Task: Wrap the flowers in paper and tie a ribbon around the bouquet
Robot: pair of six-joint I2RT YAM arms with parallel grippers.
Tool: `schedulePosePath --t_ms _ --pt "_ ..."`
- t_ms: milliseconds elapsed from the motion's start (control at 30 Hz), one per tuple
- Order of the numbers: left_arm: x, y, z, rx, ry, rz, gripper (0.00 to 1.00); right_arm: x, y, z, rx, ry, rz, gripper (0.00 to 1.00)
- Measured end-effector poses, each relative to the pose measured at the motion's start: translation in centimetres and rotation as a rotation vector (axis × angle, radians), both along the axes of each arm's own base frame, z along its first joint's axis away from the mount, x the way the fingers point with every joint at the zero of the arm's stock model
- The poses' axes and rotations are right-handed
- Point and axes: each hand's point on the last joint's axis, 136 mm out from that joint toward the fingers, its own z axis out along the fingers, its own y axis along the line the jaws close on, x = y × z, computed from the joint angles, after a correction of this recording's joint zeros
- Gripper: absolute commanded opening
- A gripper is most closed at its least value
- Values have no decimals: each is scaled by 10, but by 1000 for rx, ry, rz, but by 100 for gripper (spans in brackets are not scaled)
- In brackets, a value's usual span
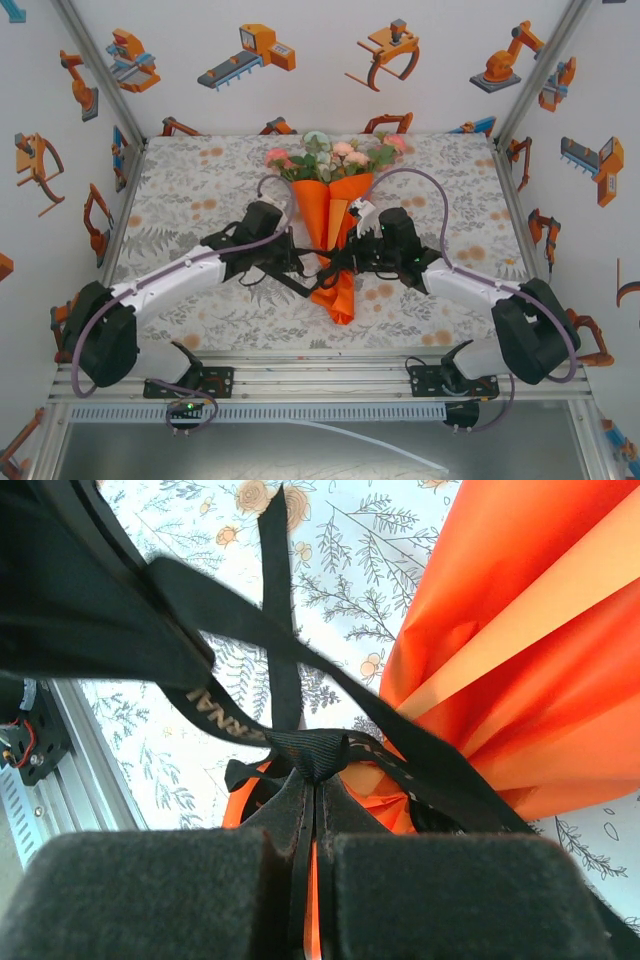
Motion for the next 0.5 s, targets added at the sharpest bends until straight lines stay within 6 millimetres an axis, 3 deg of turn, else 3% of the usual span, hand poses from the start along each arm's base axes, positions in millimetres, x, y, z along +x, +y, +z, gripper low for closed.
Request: schedulePosePath --t_ms 133,300,400,500 --pt "1 -1 21 -135 78 102 1 2 -1 -2 -3 8 -18 0" --pt "-18 -32 43 -306 165 113 5 11 -5 -6 -22 16 -69 0" --pt "-38 -57 43 -337 219 51 7 18 -6 -9 -35 26 -105 0" --pt "-55 -83 28 -331 291 -21 9 21 -8 -11 -38 35 -127 0"
